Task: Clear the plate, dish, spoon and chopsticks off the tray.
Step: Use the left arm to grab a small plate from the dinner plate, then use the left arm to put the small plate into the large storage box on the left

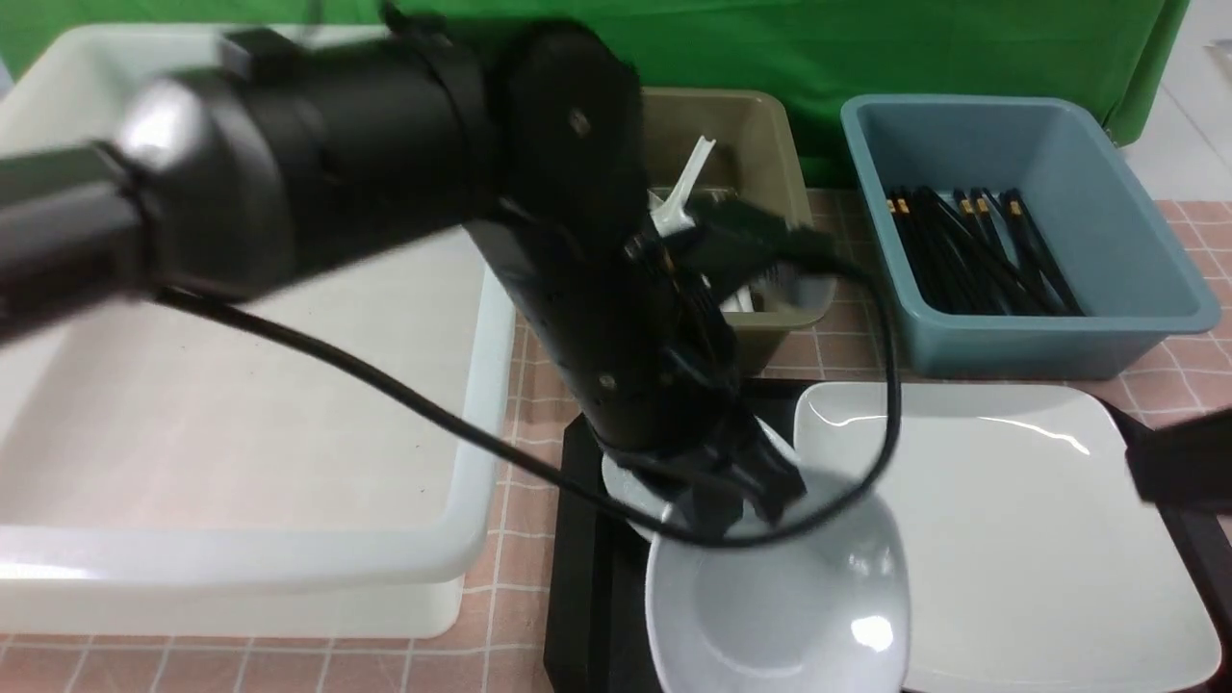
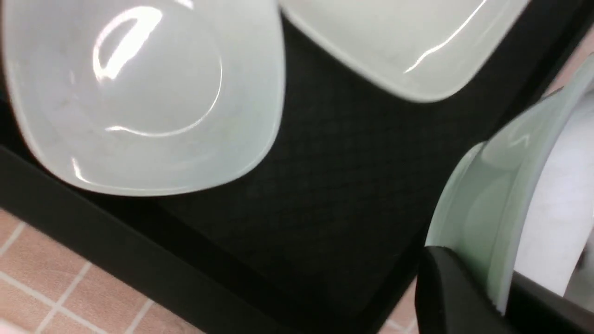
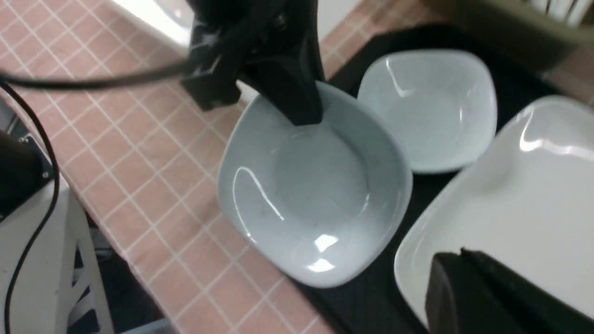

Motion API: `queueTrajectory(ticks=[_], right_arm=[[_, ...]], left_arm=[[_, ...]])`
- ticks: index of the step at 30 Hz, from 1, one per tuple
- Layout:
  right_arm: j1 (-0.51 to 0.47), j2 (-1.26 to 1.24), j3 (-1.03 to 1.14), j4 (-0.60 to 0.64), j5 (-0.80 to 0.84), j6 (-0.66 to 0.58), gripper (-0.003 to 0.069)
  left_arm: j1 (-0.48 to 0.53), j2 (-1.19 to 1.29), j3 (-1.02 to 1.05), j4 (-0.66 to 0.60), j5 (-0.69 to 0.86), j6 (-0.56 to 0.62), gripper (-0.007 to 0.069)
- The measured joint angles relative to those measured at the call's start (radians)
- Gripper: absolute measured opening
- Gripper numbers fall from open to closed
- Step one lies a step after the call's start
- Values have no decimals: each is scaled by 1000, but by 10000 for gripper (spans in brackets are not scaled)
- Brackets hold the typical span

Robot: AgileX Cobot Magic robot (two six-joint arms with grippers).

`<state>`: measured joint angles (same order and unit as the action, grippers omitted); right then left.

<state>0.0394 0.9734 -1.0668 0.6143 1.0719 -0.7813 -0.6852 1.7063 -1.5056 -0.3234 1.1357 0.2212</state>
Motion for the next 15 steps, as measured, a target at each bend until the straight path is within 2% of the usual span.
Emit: queueTrajectory(ticks=[2,5,7,8,9,10,11,13,14,15], right_arm=[[38,10,-43,1,0,0,30],[196,74,-181,4,-44,25,30],[259,100,-217,1,-65,46,30],[334,148,-266,-17,-105,85,30],[345,155,-279,-25,-110,98,30],[438,218,-336,-74,-143,155,30],[438,219,-343,-81,-143,163,30],[551,316,-430,-203,-160,276,30],[566,331,-436,-213,-160,285,30],[610,380,-482,-281,-161,353,30]], left_arm=[[51,-27,-19,-33,10,8,11],[263,-122,-39,-120,16,39,11],[332,-144,-43,-132,17,42,11],[436,-172,-43,-154,18,47,11],[451,-178,-43,-156,18,49,11],[591,-200,-38,-189,13,65,11],[606,-202,-36,-194,11,65,11],[794,-218,17,-270,-21,91,11],[806,-217,23,-276,-22,93,11],[885,-218,76,-312,-45,102,11]])
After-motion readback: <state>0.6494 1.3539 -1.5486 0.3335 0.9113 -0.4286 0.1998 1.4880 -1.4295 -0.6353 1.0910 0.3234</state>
